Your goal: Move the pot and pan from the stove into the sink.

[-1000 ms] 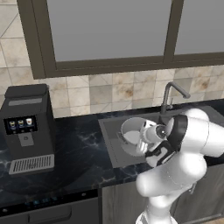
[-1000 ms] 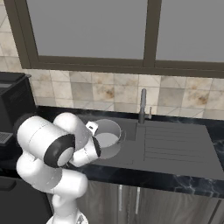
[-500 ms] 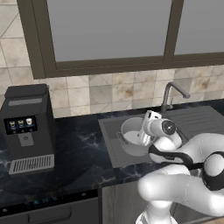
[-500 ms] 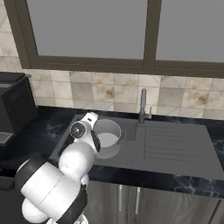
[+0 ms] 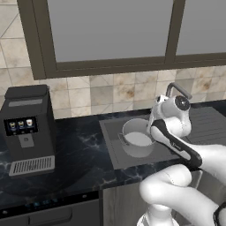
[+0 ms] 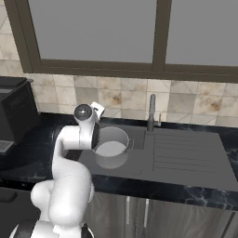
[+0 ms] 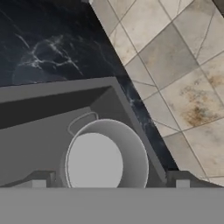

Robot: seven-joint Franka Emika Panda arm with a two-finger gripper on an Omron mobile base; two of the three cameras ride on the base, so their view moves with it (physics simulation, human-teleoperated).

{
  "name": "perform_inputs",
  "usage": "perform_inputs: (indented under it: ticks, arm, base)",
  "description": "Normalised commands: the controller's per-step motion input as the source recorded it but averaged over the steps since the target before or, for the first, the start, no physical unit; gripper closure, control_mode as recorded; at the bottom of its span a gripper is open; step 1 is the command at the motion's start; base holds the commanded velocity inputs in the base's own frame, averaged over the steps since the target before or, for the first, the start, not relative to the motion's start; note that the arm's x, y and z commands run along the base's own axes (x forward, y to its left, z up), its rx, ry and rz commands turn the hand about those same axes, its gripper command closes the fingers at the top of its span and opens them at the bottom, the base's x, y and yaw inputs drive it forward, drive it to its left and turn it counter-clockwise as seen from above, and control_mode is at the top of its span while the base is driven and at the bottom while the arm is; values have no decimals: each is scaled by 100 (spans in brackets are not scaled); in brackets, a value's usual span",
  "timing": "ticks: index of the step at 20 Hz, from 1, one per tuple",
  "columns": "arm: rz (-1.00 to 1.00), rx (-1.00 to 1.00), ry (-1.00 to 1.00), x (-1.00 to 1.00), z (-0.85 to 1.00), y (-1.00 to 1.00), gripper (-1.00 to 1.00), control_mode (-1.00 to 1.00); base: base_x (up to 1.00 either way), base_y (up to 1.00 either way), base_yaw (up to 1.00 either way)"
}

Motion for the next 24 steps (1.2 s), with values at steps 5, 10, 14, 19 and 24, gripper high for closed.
perform_inputs:
  ticks: [5, 10, 14, 19, 24]
  arm:
    - [0, -4, 26, -55, 64, -2, -100, -100]
    - [0, -1, 16, -95, 33, -14, -100, -100]
    - [0, -6, 2, -100, 1, -19, -100, -100]
    - [1, -3, -9, -100, -17, -27, -100, -100]
    - [15, -3, -22, -77, -26, -29, -100, -100]
  base:
    - [0, 0, 0]
    - [0, 0, 0]
    - [0, 0, 0]
    - [0, 0, 0]
    - [0, 0, 0]
